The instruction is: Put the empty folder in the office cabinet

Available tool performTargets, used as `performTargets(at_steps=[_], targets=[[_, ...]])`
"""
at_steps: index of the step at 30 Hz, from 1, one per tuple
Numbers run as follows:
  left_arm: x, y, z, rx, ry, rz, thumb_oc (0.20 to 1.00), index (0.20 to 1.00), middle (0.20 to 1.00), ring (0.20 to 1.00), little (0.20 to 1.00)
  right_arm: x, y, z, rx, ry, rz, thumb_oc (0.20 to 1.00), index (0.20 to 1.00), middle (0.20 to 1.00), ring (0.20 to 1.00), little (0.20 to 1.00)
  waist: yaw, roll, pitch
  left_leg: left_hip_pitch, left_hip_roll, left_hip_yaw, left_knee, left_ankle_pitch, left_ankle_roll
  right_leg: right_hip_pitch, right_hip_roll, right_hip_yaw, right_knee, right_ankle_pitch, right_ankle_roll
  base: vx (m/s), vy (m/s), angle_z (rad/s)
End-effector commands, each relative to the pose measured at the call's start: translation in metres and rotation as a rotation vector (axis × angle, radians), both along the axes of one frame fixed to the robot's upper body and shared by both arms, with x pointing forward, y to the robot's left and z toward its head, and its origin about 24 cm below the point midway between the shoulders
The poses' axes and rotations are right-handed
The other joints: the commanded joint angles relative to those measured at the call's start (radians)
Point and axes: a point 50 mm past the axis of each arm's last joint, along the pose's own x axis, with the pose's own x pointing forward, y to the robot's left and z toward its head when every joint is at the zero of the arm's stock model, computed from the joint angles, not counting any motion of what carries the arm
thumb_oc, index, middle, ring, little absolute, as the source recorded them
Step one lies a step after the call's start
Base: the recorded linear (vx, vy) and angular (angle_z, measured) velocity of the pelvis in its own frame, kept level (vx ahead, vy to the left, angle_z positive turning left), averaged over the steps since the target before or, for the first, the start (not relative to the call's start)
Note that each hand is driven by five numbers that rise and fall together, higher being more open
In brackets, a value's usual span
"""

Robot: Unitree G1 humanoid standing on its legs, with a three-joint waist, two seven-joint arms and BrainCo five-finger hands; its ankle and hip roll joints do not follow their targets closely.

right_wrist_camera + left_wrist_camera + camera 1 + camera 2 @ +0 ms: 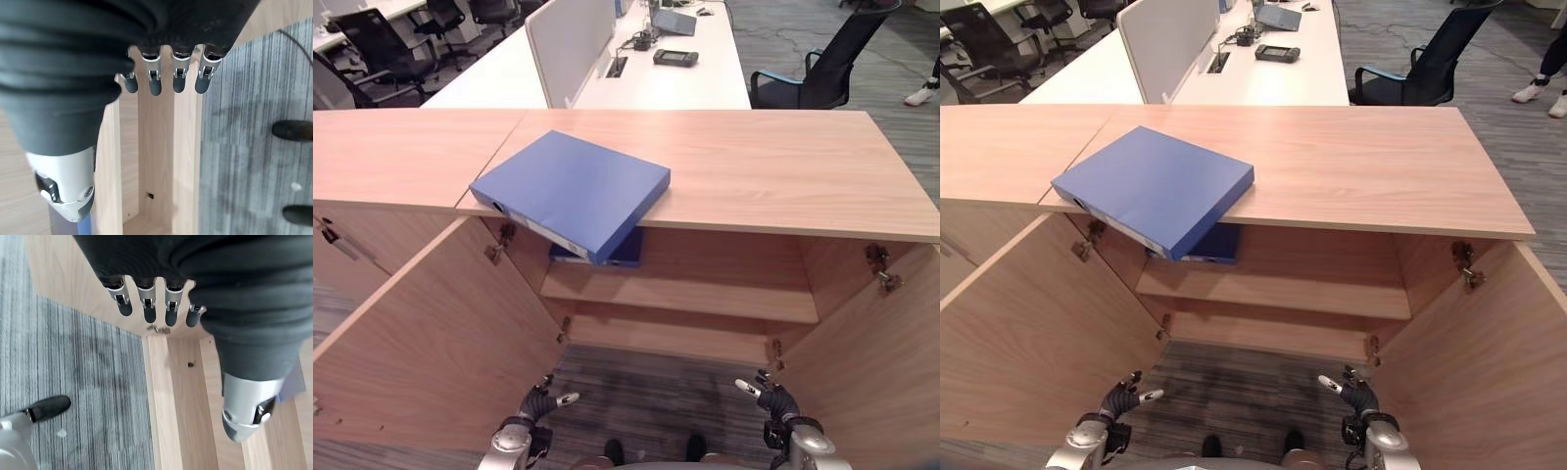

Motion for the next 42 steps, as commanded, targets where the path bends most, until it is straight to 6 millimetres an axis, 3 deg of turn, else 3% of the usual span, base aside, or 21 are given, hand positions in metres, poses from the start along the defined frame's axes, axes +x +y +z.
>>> performTargets(at_steps=[1,7,13,17,22,23,33,35,42], targets=[[0.027,0.005,0.014,0.023,-0.102,-0.007,1.000,1.000,1.000,1.000,1.000,0.026,0.004,0.013,0.020,-0.098,0.005,1.000,1.000,1.000,1.000,1.000,0.015,-0.037,0.013,0.022,0.061,-0.028,0.010,-0.045,-0.077,0.043,-0.045,0.031,0.007,-0.081,0.085,0.03,0.050,0.01],[0.026,0.008,0.014,0.030,-0.099,-0.005,1.000,1.000,1.000,1.000,1.000,0.026,0.007,0.012,0.023,-0.094,0.011,1.000,1.000,1.000,1.000,1.000,0.019,-0.048,0.005,0.032,0.052,-0.023,0.010,-0.058,-0.070,0.052,-0.053,0.035,0.007,-0.080,0.090,0.03,0.038,-0.01],[0.045,0.016,0.036,0.139,-0.218,-0.055,1.000,1.000,1.000,1.000,1.000,0.025,0.006,0.011,0.018,-0.093,-0.001,1.000,1.000,1.000,1.000,1.000,0.026,-0.060,-0.002,0.039,0.048,-0.031,0.010,-0.068,-0.066,0.063,-0.058,0.030,0.007,-0.082,0.091,0.02,0.017,-0.02],[0.064,0.032,0.079,0.375,-0.433,-0.112,1.000,1.000,1.000,1.000,1.000,0.027,0.003,0.018,-0.002,-0.149,-0.024,1.000,1.000,1.000,1.000,1.000,0.042,-0.073,0.000,0.040,0.049,-0.039,0.010,-0.073,-0.066,0.067,-0.062,0.021,0.007,-0.084,0.096,0.00,0.000,0.00],[0.063,0.041,0.105,0.524,-0.560,-0.107,1.000,1.000,1.000,1.000,1.000,0.025,0.002,0.020,-0.011,-0.173,-0.039,1.000,1.000,1.000,1.000,1.000,0.050,-0.083,-0.002,0.039,0.050,-0.041,0.010,-0.077,-0.067,0.068,-0.063,0.015,0.007,-0.087,0.100,0.00,-0.005,0.01],[0.062,0.047,0.125,0.625,-0.662,-0.039,1.000,1.000,1.000,1.000,1.000,0.019,0.001,0.017,-0.019,-0.157,-0.049,1.000,1.000,1.000,1.000,1.000,0.062,-0.089,0.001,0.037,0.052,-0.042,0.010,-0.079,-0.068,0.063,-0.063,0.010,0.007,-0.086,0.101,-0.02,-0.025,0.03],[0.067,0.053,0.175,0.872,-0.884,-0.023,1.000,1.000,1.000,1.000,1.000,0.015,0.007,0.012,-0.001,-0.141,-0.055,1.000,1.000,1.000,1.000,1.000,0.074,-0.095,0.003,0.029,0.056,-0.043,0.010,-0.079,-0.075,0.057,-0.060,0.006,0.007,-0.088,0.105,-0.01,-0.010,0.03],[0.073,0.049,0.192,0.939,-0.956,-0.062,1.000,1.000,1.000,1.000,1.000,0.017,0.008,0.013,0.000,-0.150,-0.046,1.000,1.000,1.000,1.000,1.000,0.074,-0.094,0.004,0.029,0.057,-0.045,0.010,-0.080,-0.077,0.059,-0.059,0.005,0.007,-0.089,0.106,0.00,0.000,0.00],[0.084,0.045,0.217,1.053,-1.053,-0.165,1.000,1.000,1.000,1.000,1.000,0.020,0.010,0.014,0.002,-0.156,-0.035,1.000,1.000,1.000,1.000,1.000,0.065,-0.087,0.004,0.032,0.056,-0.045,0.010,-0.079,-0.079,0.064,-0.059,0.003,0.007,-0.089,0.109,0.00,0.000,0.00]])
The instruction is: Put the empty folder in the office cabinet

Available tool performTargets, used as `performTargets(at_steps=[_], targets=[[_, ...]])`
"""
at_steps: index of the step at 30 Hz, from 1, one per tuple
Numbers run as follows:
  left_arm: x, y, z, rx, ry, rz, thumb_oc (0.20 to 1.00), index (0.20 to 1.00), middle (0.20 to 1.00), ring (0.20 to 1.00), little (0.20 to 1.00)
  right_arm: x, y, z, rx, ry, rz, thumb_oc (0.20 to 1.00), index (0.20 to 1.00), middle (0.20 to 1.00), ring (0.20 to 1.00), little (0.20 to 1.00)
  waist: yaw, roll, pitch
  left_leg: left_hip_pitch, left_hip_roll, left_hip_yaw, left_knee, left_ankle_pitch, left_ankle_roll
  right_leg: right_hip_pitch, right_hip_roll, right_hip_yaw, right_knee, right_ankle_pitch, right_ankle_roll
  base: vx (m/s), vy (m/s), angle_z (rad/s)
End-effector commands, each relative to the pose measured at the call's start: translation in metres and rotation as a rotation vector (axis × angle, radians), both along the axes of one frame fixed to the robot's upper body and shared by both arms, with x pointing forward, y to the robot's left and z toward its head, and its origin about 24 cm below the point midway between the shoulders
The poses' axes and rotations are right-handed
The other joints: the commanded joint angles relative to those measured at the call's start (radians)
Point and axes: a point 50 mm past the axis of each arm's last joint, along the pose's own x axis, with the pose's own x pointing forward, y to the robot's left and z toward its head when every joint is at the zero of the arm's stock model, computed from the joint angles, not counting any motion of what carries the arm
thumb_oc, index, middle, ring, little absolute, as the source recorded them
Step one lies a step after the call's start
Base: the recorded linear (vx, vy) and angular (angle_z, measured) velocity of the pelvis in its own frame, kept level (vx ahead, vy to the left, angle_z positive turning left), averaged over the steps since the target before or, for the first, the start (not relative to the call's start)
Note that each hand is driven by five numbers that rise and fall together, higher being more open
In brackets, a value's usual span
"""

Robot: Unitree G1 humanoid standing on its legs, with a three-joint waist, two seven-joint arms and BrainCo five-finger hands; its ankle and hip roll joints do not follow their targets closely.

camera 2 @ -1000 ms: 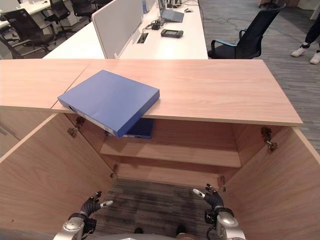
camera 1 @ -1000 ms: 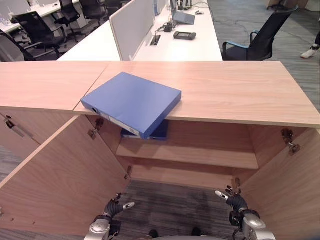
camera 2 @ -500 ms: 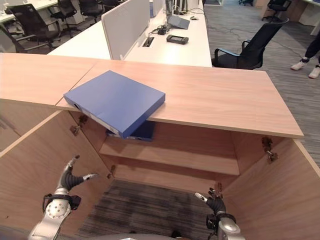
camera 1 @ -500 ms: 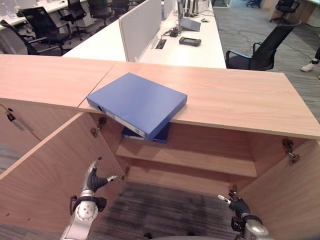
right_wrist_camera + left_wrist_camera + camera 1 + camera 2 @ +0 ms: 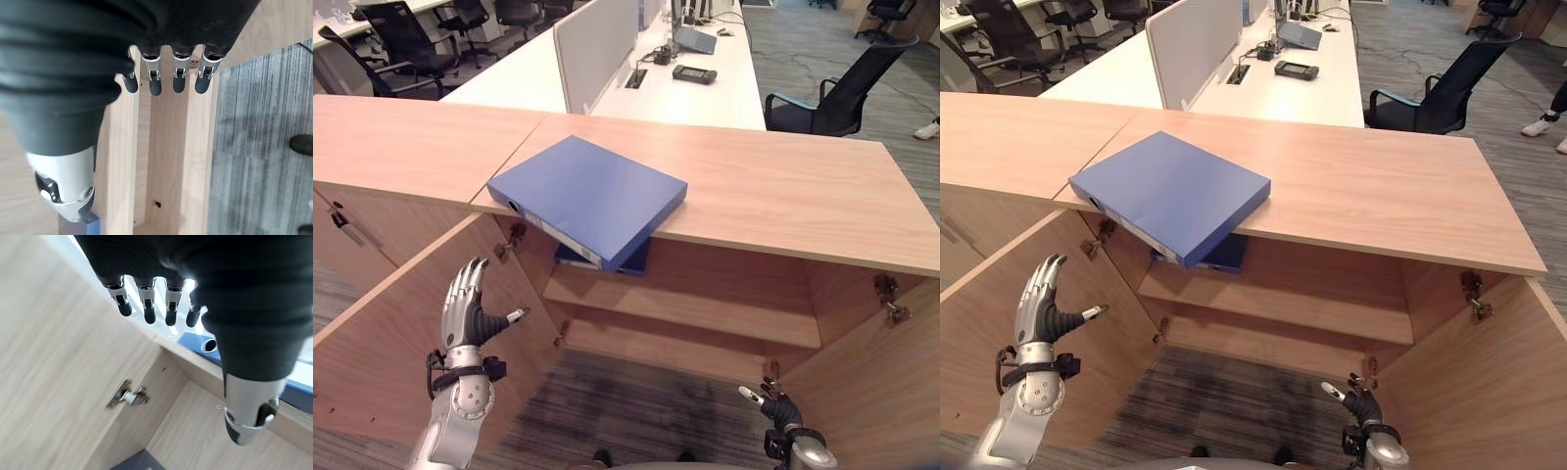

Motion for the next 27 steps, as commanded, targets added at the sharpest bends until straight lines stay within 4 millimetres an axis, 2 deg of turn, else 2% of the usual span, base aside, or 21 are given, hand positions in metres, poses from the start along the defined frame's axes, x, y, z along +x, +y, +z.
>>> performTargets(at_steps=[1,9,27], targets=[[0.021,0.005,0.040,0.134,-0.170,-0.036,1.000,1.000,1.000,1.000,1.000,0.035,0.008,0.016,0.013,-0.142,0.025,1.000,1.000,1.000,1.000,1.000,0.006,-0.029,0.020,0.032,0.045,-0.029,0.012,-0.064,-0.070,0.054,-0.069,0.016,0.007,-0.074,0.113,0.00,0.000,0.00],[0.037,0.008,0.062,0.321,-0.209,-0.067,1.000,1.000,1.000,1.000,1.000,0.033,0.011,0.014,0.019,-0.134,0.051,1.000,1.000,1.000,1.000,1.000,-0.015,-0.015,0.014,0.041,0.043,-0.023,0.012,-0.068,-0.072,0.057,-0.070,0.019,0.007,-0.073,0.116,0.00,0.000,0.00],[0.064,0.002,0.092,0.647,-0.214,-0.151,1.000,1.000,1.000,1.000,1.000,0.030,0.012,0.011,0.010,-0.119,0.079,1.000,1.000,1.000,1.000,1.000,-0.044,-0.002,0.003,0.044,0.039,0.000,0.012,-0.075,-0.070,0.045,-0.075,0.039,0.007,-0.066,0.127,0.00,0.007,-0.03]])
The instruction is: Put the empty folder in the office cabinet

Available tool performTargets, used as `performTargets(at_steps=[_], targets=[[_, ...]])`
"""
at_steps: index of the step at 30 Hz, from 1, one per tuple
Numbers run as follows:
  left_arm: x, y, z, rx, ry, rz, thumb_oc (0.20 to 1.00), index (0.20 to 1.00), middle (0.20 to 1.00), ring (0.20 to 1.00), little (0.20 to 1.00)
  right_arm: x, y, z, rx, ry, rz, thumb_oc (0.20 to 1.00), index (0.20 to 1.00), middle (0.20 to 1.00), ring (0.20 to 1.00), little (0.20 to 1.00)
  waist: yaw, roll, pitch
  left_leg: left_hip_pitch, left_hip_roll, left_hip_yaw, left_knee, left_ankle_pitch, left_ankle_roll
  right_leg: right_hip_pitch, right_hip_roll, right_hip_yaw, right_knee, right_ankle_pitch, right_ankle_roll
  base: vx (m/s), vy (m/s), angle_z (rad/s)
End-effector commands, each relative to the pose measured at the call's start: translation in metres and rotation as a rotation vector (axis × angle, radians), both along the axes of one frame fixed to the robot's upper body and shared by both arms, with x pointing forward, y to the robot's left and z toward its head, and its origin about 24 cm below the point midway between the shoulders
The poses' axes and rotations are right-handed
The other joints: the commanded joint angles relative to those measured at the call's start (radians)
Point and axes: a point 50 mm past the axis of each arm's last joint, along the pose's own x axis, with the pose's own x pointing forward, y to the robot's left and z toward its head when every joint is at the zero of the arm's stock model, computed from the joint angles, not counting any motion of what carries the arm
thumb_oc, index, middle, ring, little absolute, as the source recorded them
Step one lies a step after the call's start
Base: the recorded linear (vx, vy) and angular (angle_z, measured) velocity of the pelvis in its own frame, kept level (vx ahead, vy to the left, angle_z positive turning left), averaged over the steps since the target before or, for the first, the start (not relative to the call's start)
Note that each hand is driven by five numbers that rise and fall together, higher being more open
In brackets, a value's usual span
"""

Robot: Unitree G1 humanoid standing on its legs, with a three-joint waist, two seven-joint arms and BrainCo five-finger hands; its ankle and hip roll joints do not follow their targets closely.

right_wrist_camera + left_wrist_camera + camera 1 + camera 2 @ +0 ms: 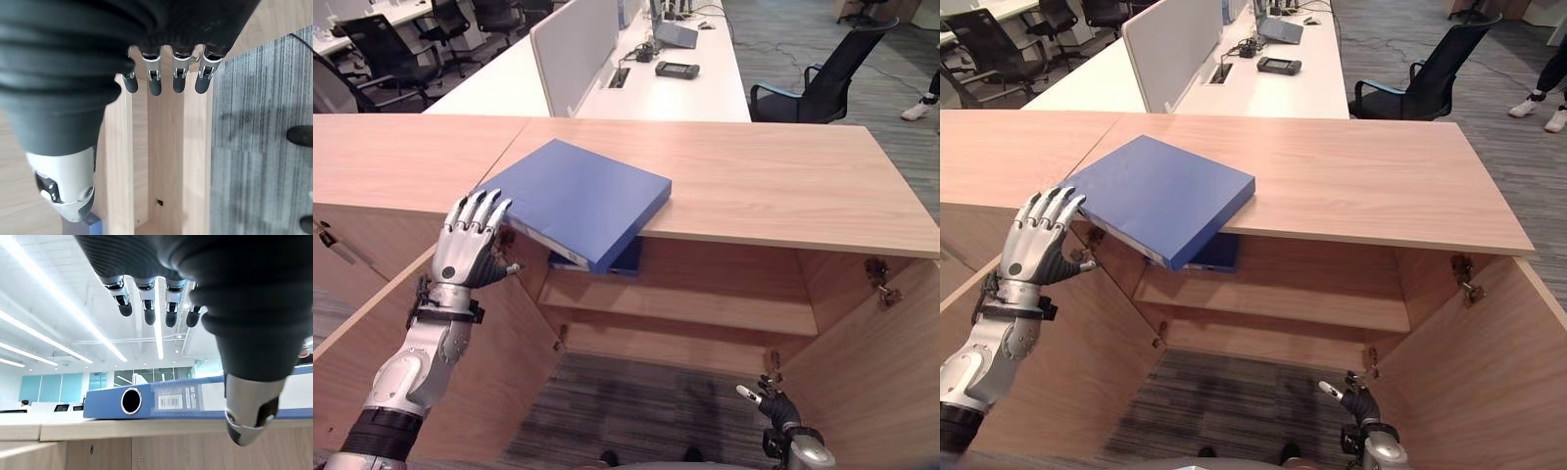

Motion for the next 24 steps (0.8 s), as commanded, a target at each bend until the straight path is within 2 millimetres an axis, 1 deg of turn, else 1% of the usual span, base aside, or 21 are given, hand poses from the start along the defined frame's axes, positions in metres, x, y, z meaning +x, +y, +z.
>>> performTargets(at_steps=[1,9,17,20,24], targets=[[0.017,0.001,0.028,0.116,-0.082,-0.010,1.000,1.000,1.000,1.000,1.000,0.028,0.009,0.011,0.003,-0.110,0.052,1.000,1.000,1.000,1.000,1.000,-0.006,-0.031,-0.005,0.018,0.039,-0.025,0.012,-0.077,-0.066,0.037,-0.075,0.014,0.007,-0.070,0.125,0.00,0.000,0.00],[0.023,-0.006,0.030,0.176,-0.066,-0.043,1.000,1.000,1.000,1.000,1.000,0.027,0.009,0.011,0.001,-0.106,0.054,1.000,1.000,1.000,1.000,1.000,-0.015,-0.028,-0.007,0.022,0.035,-0.022,0.012,-0.080,-0.065,0.038,-0.077,0.018,0.007,-0.068,0.127,0.00,0.000,0.00],[0.027,-0.009,0.026,0.172,-0.041,-0.056,1.000,1.000,1.000,1.000,1.000,0.027,0.009,0.011,-0.003,-0.106,0.053,1.000,1.000,1.000,1.000,1.000,-0.019,-0.027,-0.009,0.025,0.034,-0.020,0.012,-0.081,-0.064,0.040,-0.077,0.020,0.007,-0.069,0.126,0.00,0.000,0.00],[0.029,-0.014,0.023,0.161,-0.029,-0.070,1.000,1.000,1.000,1.000,1.000,0.027,0.007,0.011,-0.011,-0.104,0.046,1.000,1.000,1.000,1.000,1.000,-0.024,-0.026,-0.007,0.026,0.034,-0.020,0.012,-0.081,-0.063,0.041,-0.077,0.022,0.007,-0.069,0.126,0.00,0.000,0.00],[0.031,-0.017,0.024,0.174,-0.025,-0.083,1.000,1.000,1.000,1.000,1.000,0.027,0.007,0.011,-0.012,-0.100,0.045,1.000,1.000,1.000,1.000,1.000,-0.027,-0.025,-0.008,0.028,0.034,-0.019,0.012,-0.083,-0.062,0.043,-0.077,0.023,0.007,-0.071,0.126,0.00,0.000,0.00]])
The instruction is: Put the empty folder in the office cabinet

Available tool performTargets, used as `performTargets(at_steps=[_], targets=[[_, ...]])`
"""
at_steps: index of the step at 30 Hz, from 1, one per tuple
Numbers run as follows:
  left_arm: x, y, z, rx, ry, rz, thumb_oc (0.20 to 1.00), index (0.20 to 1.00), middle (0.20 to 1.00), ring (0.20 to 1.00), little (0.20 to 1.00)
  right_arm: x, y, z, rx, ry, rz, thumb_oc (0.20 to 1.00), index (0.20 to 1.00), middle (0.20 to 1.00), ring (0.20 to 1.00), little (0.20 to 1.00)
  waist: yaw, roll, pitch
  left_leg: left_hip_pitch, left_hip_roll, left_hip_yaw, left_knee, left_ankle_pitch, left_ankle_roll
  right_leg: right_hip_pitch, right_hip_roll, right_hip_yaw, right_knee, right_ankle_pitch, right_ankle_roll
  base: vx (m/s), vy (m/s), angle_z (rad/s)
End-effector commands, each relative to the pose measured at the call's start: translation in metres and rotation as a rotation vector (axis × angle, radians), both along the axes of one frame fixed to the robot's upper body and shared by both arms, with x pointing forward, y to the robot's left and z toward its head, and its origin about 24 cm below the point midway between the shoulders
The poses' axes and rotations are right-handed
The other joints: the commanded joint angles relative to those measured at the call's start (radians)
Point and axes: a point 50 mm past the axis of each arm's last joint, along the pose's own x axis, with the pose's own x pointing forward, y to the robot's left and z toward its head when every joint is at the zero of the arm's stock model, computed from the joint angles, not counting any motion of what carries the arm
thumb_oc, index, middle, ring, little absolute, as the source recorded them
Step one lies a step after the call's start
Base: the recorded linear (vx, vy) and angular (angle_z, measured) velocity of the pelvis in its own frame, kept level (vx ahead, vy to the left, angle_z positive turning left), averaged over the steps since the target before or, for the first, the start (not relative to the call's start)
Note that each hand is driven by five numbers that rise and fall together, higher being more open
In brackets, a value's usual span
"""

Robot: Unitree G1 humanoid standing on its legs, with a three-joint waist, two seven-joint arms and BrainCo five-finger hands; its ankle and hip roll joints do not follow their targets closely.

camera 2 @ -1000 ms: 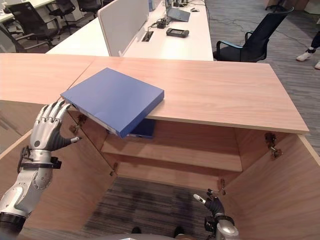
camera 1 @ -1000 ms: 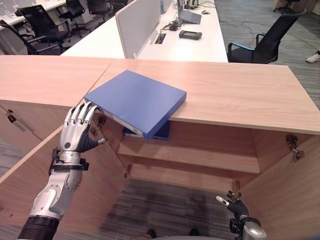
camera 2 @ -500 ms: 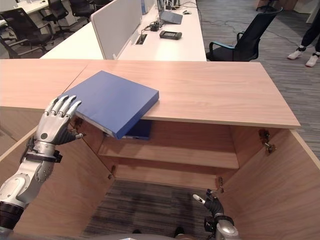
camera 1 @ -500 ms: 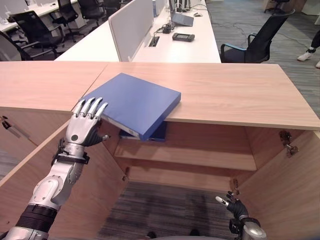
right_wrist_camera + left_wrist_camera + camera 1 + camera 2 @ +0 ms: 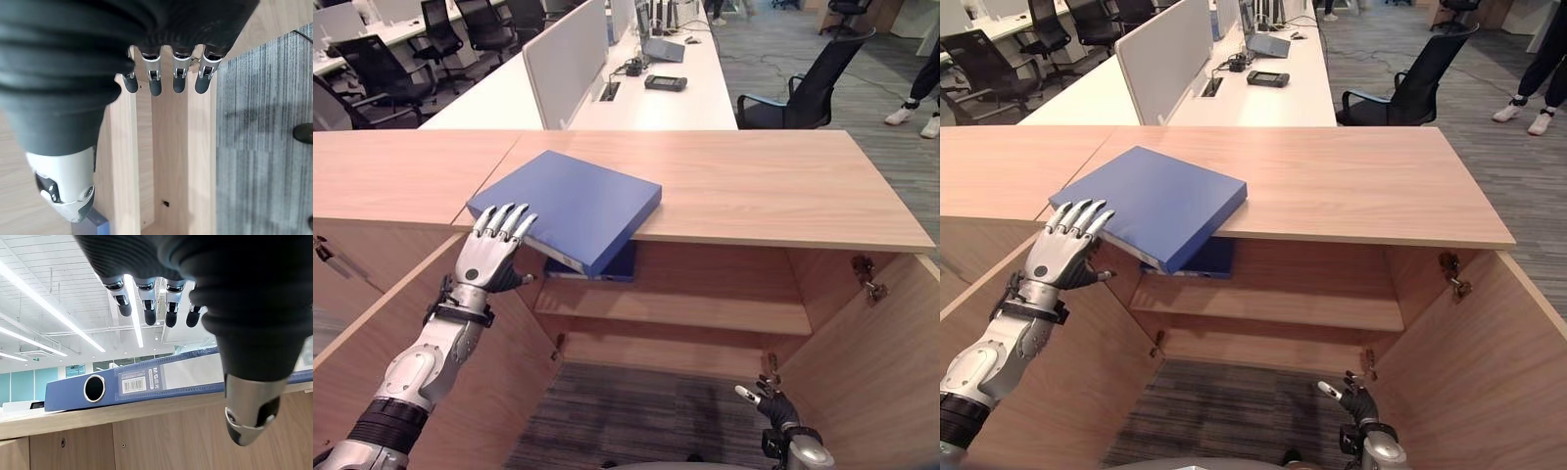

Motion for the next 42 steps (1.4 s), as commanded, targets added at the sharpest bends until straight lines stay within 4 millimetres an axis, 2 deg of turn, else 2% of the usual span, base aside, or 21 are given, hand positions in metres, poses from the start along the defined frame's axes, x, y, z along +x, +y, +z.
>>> performTargets(at_steps=[1,5,18,34,35,36,37,42], targets=[[0.021,-0.001,0.038,0.074,-0.128,-0.020,1.000,1.000,1.000,1.000,1.000,0.026,0.005,0.011,-0.010,-0.100,0.035,1.000,1.000,1.000,1.000,1.000,-0.007,-0.030,0.018,0.027,0.034,-0.024,0.012,-0.083,-0.063,0.045,-0.077,0.018,0.007,-0.076,0.126,0.00,0.000,0.00],[0.027,-0.012,0.037,0.064,-0.112,-0.059,1.000,1.000,1.000,1.000,1.000,0.026,0.005,0.009,-0.021,-0.085,0.039,1.000,1.000,1.000,1.000,1.000,-0.013,-0.027,0.020,0.026,0.034,-0.017,0.012,-0.081,-0.063,0.037,-0.078,0.023,0.007,-0.073,0.129,0.00,0.000,0.00],[0.036,-0.020,0.045,0.125,-0.120,-0.093,1.000,1.000,1.000,1.000,1.000,0.022,0.006,0.005,-0.026,-0.059,0.039,1.000,1.000,1.000,1.000,1.000,-0.022,-0.025,0.018,0.026,0.035,-0.003,0.012,-0.082,-0.062,0.029,-0.077,0.034,0.007,-0.070,0.132,0.00,-0.001,-0.04],[0.040,-0.020,0.030,0.115,-0.053,-0.073,1.000,1.000,1.000,1.000,1.000,0.020,0.003,0.005,-0.016,-0.060,-0.004,1.000,1.000,1.000,1.000,1.000,-0.030,-0.024,0.020,0.032,0.030,-0.009,0.012,-0.086,-0.058,0.038,-0.080,0.031,0.007,-0.071,0.131,0.00,0.000,0.00],[0.040,-0.020,0.030,0.113,-0.050,-0.073,0.771,0.771,0.771,0.771,0.771,0.020,0.003,0.005,-0.015,-0.060,-0.008,1.000,1.000,1.000,1.000,1.000,-0.030,-0.024,0.020,0.032,0.030,-0.009,0.012,-0.086,-0.058,0.039,-0.080,0.031,0.007,-0.071,0.131,0.00,0.000,0.00],[0.040,-0.020,0.029,0.111,-0.048,-0.072,0.379,0.379,0.379,0.379,0.379,0.019,0.002,0.005,-0.014,-0.059,-0.010,1.000,1.000,1.000,1.000,1.000,-0.030,-0.025,0.019,0.033,0.030,-0.010,0.012,-0.087,-0.058,0.040,-0.080,0.030,0.007,-0.072,0.130,0.00,0.000,0.00],[0.040,-0.019,0.027,0.101,-0.043,-0.067,0.200,0.200,0.200,0.200,0.200,0.019,0.003,0.004,-0.011,-0.058,-0.013,1.000,1.000,1.000,1.000,1.000,-0.030,-0.026,0.019,0.033,0.029,-0.010,0.012,-0.087,-0.058,0.041,-0.080,0.030,0.007,-0.072,0.130,0.00,0.000,0.00],[0.039,-0.018,0.029,0.072,-0.049,-0.063,0.200,0.200,0.200,0.200,0.200,0.020,0.004,0.005,-0.012,-0.061,-0.013,1.000,1.000,1.000,1.000,1.000,-0.027,-0.028,0.016,0.037,0.030,-0.010,0.012,-0.089,-0.058,0.045,-0.079,0.029,0.007,-0.074,0.129,0.00,0.000,0.00]])
